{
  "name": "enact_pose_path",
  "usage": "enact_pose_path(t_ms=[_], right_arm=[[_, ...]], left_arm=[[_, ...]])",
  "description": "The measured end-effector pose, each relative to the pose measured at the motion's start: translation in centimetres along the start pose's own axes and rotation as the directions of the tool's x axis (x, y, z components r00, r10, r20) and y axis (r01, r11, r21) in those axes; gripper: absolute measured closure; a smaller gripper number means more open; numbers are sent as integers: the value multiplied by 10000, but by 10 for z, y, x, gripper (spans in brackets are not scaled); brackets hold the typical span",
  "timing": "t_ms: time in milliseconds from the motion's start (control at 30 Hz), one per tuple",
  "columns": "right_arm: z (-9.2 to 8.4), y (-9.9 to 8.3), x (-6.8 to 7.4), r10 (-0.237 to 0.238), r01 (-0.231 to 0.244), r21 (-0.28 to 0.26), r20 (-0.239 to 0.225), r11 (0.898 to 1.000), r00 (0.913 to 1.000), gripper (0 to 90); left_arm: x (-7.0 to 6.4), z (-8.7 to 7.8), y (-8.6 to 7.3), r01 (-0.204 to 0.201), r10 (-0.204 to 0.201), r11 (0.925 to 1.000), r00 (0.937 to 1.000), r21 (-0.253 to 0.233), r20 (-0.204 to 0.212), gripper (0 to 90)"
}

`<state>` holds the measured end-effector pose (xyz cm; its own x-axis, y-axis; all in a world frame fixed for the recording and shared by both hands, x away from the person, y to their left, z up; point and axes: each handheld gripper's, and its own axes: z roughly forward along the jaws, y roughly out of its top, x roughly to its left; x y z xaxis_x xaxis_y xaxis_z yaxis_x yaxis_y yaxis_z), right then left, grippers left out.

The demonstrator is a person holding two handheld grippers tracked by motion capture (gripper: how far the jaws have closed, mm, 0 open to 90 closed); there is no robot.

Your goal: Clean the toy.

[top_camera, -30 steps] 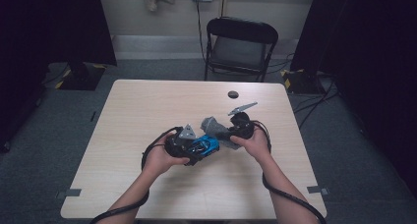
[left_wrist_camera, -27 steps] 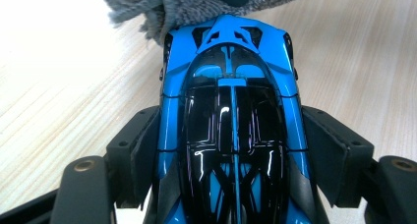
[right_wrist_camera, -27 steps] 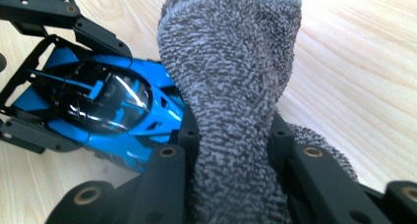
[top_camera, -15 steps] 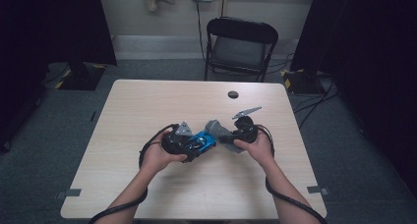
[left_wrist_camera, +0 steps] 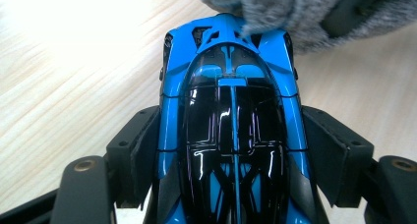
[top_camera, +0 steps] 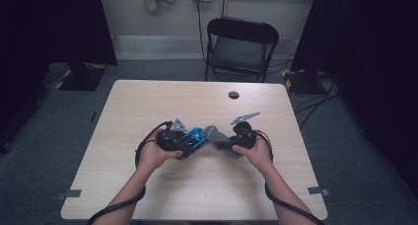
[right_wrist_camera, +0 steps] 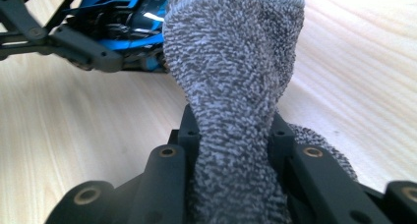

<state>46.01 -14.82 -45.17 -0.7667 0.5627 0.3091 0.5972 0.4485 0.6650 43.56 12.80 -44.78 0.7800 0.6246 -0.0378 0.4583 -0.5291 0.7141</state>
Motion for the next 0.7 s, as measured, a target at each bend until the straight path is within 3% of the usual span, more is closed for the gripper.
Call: enact_pose_path(t_ms=[167,333,433,567,600,633,700], right_arm=[[5,0,7,-237,243,196,-320,9995,9992,692],[6,0,10,-327,334,172,-353,9993,9988,692],[1,-2,6,-266,266,49,-7,9996,9996,692],[-8,-4,-4,-22,51,-345,837,9994,9965,692],[-8,-4,-4,-22,51,-345,837,9994,9965,692],[-12,-4,-7,-70,148,-552,1399,9984,9901,692],[-11,-5,-8,96,14,-663,1653,9978,9862,693]], left_arm=[[8,0,-2,255,-257,9996,9995,-95,-166,281],[11,-3,-1,279,-281,9996,9993,-102,-263,281],[12,-10,0,154,-158,9998,9994,-113,-305,281],[10,-17,3,43,-49,9998,9996,-211,-278,281],[10,-17,3,43,-49,9998,9996,-211,-278,281],[5,-19,7,1,-7,9994,9998,-345,-175,281],[1,-19,10,-134,130,9992,9999,-370,-102,281]])
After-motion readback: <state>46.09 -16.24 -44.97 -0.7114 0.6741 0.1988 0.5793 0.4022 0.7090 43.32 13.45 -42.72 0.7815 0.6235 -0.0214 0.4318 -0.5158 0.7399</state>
